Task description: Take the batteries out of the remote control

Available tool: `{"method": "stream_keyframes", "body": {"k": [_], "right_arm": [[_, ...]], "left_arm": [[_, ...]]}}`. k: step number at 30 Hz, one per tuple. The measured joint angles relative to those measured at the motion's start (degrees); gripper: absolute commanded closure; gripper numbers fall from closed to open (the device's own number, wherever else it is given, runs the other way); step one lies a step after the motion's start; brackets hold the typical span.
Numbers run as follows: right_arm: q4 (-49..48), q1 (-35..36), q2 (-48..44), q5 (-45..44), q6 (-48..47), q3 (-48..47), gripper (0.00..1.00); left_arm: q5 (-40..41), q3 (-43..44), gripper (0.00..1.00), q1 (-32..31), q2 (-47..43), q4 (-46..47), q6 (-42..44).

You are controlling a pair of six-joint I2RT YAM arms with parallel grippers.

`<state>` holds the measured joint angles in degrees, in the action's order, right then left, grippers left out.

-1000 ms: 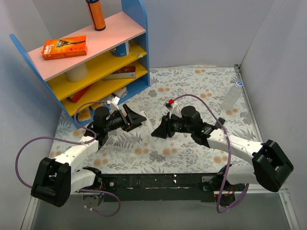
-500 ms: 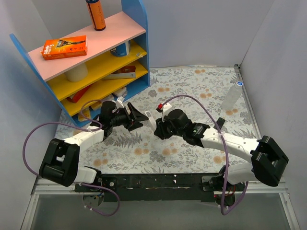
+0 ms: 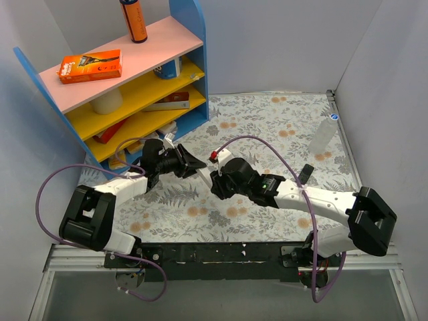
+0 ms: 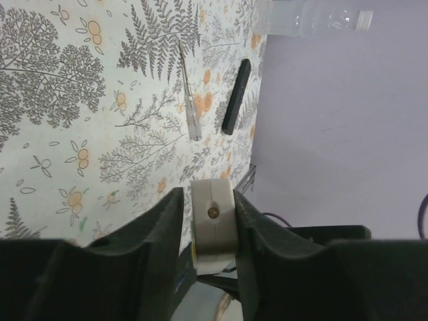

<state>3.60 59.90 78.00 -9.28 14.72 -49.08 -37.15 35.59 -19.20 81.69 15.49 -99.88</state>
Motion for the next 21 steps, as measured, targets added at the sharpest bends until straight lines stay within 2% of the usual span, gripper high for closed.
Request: {"method": "stream_keyframes", "body": {"k": [1,3,4,5,9,12,17,21], "right_arm": [[0.3,0.0,0.3,-0.2,0.0,-0.3,0.99],[1.0,0.2,0.8,-1.0,-0.2,-0.8,0.79],[1.3,0.3,1.0,-1.1,-0.1,-1.0,0.68],[1.6,0.3,1.2,-1.1,0.0,-1.2,0.48],[4.0,0.4,1.3,-1.5,1.6,-2.8,0.24],[5.3,-0.2,1.1,-1.9,3.9,-3.9,0.16],[4.9,-2.2,-2.0,0.5,10.1,-3.0,0.15],[0.5,-4.7,-5.4,5.7,17.6,0.3,0.17]], "left_arm": [[-0.1,0.1,0.89,0.0,0.0,0.0,0.0],[-0.3,0.2,0.99,0.0,0.0,0.0,0.4],[-0.6,0.3,1.00,0.0,0.0,0.1,0.4],[-0.7,0.3,1.00,0.0,0.0,0.0,0.9],[-2.3,0.5,1.00,0.4,0.0,0.0,2.4],[-5.3,0.5,1.00,2.1,0.0,0.4,4.1],[-11.0,-2.6,1.00,8.9,-3.1,7.3,4.6],[-11.1,-5.2,1.00,12.1,-9.4,8.9,5.9]]}}
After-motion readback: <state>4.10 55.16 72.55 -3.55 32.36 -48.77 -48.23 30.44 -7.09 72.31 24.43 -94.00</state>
